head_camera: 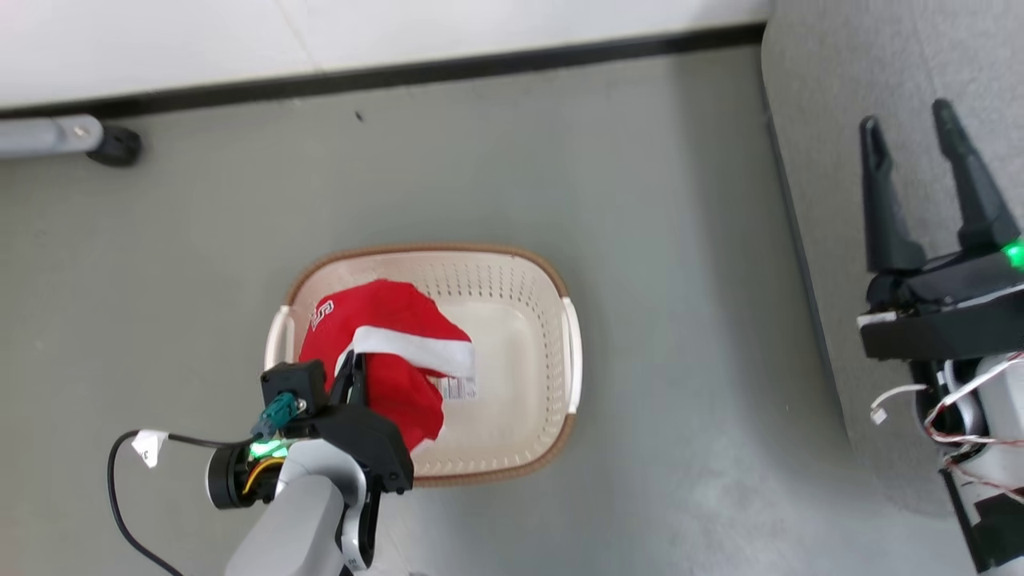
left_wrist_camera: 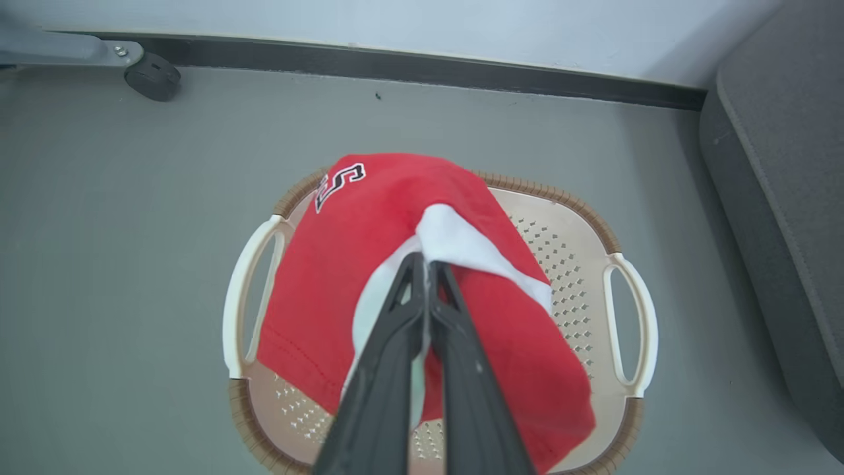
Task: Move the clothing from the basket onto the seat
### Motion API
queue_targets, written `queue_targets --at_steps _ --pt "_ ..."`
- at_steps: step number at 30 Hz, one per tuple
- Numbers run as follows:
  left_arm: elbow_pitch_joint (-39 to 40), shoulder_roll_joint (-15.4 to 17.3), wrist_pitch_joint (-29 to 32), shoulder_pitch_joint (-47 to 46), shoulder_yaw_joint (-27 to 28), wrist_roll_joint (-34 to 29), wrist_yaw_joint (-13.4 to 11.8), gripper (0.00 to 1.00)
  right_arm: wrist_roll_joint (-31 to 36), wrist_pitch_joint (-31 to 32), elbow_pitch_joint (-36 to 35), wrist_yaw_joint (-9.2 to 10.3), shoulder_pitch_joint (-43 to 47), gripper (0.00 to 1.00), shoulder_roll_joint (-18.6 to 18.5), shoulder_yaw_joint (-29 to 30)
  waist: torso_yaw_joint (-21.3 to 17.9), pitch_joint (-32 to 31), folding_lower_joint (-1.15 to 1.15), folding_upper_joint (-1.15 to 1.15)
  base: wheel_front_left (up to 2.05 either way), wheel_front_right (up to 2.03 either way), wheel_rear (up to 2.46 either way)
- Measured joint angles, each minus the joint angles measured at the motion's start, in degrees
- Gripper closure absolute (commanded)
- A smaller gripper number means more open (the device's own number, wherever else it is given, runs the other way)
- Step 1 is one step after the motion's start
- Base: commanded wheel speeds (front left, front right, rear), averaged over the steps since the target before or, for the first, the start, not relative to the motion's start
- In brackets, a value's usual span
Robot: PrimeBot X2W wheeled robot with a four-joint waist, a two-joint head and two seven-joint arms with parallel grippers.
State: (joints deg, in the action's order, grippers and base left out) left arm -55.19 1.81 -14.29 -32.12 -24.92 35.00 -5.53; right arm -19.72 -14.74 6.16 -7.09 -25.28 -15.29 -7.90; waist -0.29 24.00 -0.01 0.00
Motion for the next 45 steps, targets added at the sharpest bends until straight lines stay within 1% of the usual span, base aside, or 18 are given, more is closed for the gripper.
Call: queue_targets --at_steps 11,19,33,38,39,45 --pt "3.0 0.0 0.0 3.7 2.1 -1.0 0.0 1.0 0.1 0.0 1.7 0.0 5.4 0.0 1.7 -0.3 1.5 -8.1 0.0 0.0 0.0 0.0 0.0" --pt "9.2 0.3 0.0 7.7 3.7 -3.1 0.1 1.0 0.7 0.0 1.8 0.0 8.6 0.0 2.9 -0.5 2.7 -13.2 0.0 -0.01 0.0 0.0 0.0" --pt "24.0 0.3 0.0 7.9 4.9 -7.7 0.7 1.0 1.1 0.0 2.2 0.0 9.6 0.0 3.8 -0.5 3.2 -16.0 0.01 0.0 0.0 0.0 0.0" --pt "28.5 0.3 0.0 7.9 5.2 -9.2 1.1 1.0 1.6 0.0 2.4 0.0 9.8 0.0 4.1 -0.3 3.0 -16.5 0.01 0.01 0.0 0.0 0.0" --pt "29.3 0.3 0.0 7.9 5.2 -9.7 1.5 1.0 1.6 0.0 2.4 0.0 10.0 0.0 4.1 -0.3 3.0 -16.6 0.01 0.01 0.0 0.0 0.0" --pt "33.6 0.3 0.0 7.9 5.2 -10.9 1.6 1.0 1.8 0.0 3.0 0.0 10.6 0.0 4.4 -0.3 2.9 -17.0 0.01 0.01 0.0 0.0 0.0"
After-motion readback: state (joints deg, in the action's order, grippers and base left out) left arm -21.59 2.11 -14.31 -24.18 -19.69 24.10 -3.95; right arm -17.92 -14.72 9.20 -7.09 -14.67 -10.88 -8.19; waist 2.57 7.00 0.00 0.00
